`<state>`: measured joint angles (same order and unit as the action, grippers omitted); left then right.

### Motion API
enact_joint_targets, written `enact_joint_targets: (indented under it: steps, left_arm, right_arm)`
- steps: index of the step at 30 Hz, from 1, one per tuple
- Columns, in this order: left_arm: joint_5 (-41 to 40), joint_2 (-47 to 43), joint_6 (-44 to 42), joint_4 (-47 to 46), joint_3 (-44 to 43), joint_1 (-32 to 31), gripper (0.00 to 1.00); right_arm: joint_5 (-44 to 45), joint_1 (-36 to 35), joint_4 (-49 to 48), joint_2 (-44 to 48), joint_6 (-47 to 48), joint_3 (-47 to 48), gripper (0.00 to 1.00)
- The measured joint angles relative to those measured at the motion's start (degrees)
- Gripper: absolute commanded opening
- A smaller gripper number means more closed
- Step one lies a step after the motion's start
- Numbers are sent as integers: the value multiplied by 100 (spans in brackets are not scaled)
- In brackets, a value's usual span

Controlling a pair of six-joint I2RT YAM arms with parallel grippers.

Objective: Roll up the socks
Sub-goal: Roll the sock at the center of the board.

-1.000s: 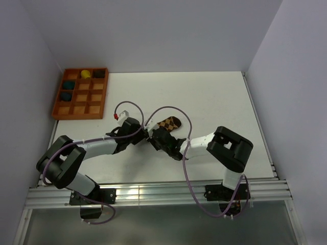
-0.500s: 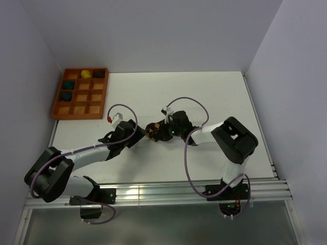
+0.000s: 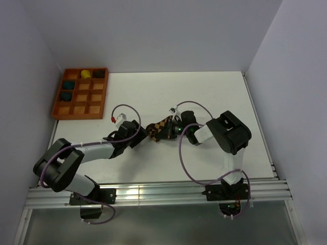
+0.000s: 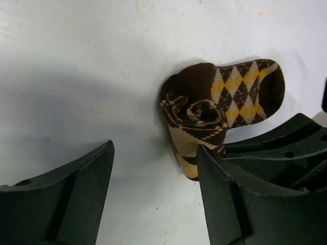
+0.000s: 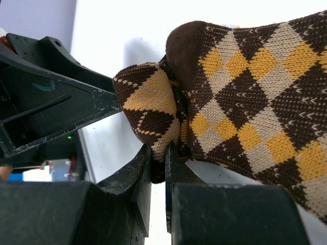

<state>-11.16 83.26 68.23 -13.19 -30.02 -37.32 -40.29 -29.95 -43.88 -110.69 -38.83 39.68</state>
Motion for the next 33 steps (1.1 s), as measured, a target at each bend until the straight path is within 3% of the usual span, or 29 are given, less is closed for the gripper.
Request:
enact_joint_targets:
  steps: [27,33]
  left_arm:
    - [81,846,-133,-791,-415,0,64]
    - [85,1099,-136,-887,-610,0,58]
  right_arm:
    - [-444,125,-160,-326,-627,157,0]
    - [-437,125,-160,-328,-675,157,0]
